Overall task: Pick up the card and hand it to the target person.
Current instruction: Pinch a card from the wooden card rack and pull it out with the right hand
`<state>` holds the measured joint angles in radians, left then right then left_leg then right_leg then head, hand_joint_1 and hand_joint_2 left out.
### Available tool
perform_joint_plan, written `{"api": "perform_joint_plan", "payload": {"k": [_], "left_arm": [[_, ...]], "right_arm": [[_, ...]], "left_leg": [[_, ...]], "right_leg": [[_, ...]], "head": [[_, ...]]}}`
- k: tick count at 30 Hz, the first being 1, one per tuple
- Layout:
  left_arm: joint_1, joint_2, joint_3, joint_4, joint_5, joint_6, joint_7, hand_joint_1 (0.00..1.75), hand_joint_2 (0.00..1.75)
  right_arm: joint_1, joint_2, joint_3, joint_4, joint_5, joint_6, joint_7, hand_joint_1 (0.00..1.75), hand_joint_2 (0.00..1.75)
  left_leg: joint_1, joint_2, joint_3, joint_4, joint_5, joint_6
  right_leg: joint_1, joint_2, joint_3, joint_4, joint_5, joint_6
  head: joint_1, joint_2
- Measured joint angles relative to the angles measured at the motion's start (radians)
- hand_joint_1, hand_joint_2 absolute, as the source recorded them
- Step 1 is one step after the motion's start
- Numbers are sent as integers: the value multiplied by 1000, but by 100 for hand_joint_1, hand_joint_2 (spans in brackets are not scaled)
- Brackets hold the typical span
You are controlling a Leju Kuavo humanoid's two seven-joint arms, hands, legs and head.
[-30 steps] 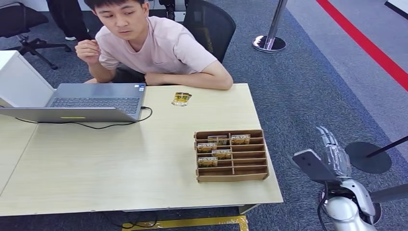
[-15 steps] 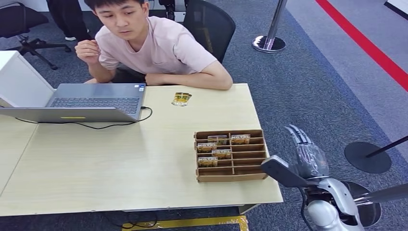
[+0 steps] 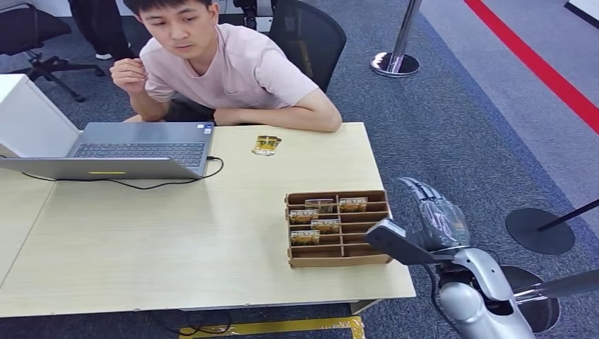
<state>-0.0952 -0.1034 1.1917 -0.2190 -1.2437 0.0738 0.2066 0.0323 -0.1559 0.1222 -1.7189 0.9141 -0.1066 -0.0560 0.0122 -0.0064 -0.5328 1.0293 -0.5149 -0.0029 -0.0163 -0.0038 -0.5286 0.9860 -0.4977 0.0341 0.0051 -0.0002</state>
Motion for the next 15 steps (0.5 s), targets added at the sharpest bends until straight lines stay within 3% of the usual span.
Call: {"api": "perform_joint_plan", "payload": {"k": [8,15], "left_arm": [[0,0,0,0,-1,-8,-1,0,0],[0,-2,0,0,-1,-9,0,0,0]], "right_arm": [[-27,-6,62,7,66,-8,26,103,175],[-43,-12,113,12,98,-9,29,105,175]], "left_leg": [[0,0,0,0,0,0],[0,0,0,0,0,0]], "right_leg": [[0,0,0,0,0,0],[0,0,0,0,0,0]], "head": [[0,0],[0,0]]}}
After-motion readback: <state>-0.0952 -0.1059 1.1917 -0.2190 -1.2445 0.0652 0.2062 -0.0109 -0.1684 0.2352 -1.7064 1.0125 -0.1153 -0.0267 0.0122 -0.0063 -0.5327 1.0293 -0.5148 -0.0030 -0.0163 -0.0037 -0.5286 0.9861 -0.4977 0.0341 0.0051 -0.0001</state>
